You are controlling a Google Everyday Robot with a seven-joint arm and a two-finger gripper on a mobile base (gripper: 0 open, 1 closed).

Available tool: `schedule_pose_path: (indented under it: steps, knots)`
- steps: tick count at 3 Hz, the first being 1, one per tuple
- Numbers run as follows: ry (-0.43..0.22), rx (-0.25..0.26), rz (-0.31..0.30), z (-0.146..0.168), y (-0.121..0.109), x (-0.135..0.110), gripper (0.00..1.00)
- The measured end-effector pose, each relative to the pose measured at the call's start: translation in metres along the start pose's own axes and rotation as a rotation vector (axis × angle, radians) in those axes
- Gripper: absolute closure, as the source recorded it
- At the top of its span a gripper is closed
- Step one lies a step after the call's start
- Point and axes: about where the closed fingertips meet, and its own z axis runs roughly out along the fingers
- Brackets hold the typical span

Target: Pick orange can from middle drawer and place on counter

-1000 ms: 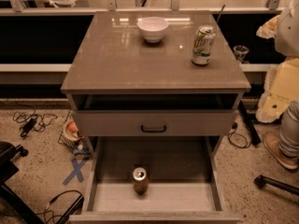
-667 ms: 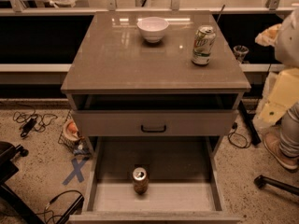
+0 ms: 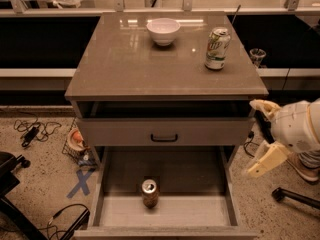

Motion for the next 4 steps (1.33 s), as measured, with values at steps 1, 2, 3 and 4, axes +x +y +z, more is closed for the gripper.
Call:
schedule_pose_path:
  steps: [1, 2, 3, 4]
  knots:
    - [-0.298, 0.043, 0.024, 0.068, 0.005, 0.01, 0.0]
    - [-0.421, 0.058, -0.078, 0.105, 0.015, 0.012, 0.0]
    - [-0.425, 0.054, -0.07, 0.114, 0.017, 0.01, 0.0]
    - [-0.48, 0.018, -0.071, 0.176, 0.027, 0.004, 0.0]
